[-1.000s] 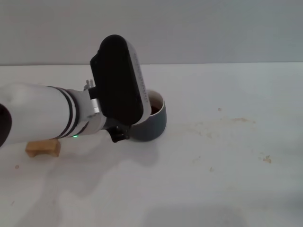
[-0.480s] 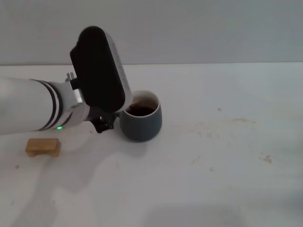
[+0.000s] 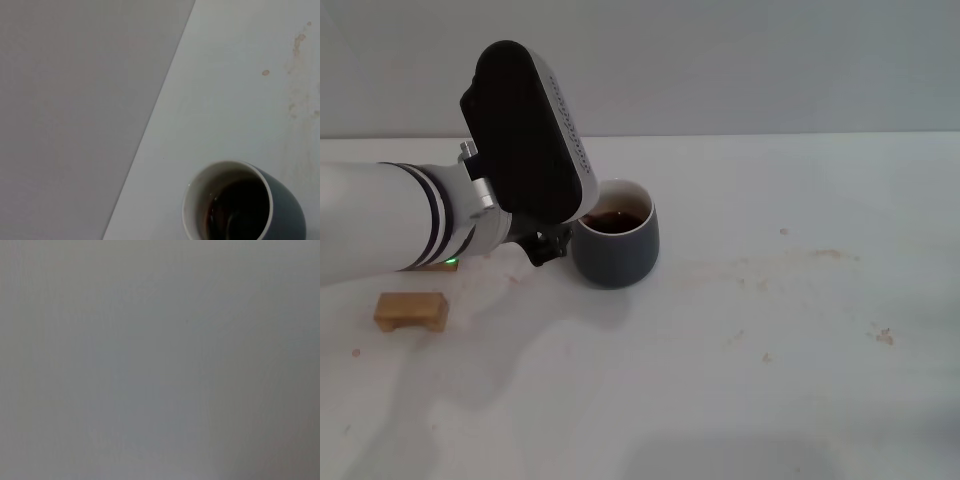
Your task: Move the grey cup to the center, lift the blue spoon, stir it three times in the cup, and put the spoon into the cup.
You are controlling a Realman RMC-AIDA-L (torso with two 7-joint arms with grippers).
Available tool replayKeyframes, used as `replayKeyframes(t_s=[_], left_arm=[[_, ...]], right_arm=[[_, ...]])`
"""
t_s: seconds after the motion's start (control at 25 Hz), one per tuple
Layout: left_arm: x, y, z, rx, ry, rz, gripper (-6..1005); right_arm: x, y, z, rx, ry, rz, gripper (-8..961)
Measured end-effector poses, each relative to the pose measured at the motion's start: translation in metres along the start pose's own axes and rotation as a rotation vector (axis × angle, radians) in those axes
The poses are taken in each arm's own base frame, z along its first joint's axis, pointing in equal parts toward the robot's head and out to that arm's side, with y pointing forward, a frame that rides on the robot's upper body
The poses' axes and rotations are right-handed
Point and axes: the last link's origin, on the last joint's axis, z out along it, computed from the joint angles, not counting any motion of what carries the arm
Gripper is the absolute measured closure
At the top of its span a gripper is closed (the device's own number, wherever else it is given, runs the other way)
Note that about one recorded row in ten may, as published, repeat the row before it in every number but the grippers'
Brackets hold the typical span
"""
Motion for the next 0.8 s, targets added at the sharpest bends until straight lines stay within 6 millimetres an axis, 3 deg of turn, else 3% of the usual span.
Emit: replayKeyframes(t_s=[0.24, 0.48, 0.64, 0.8], left_arm=[[0.001, -0.001, -0.001, 0.009, 0.009, 0.002, 656], [0.005, -0.01, -0.01, 0.096, 0.081, -0.038, 517], [0.004, -0.031, -0.04, 0.352, 0.301, -0.204, 424], [-0.005, -0.042, -0.082, 0.666, 0.599, -0.393, 415]], right_arm=[[0.0, 0.0, 0.0, 0.0, -0.002, 0.0, 954], [0.0, 0.0, 0.0, -0.002, -0.001, -0.001, 955], [0.0, -0.002, -0.002, 0.004, -0.001, -0.001, 955], [0.0, -0.002, -0.002, 0.006, -0.002, 0.0, 955]])
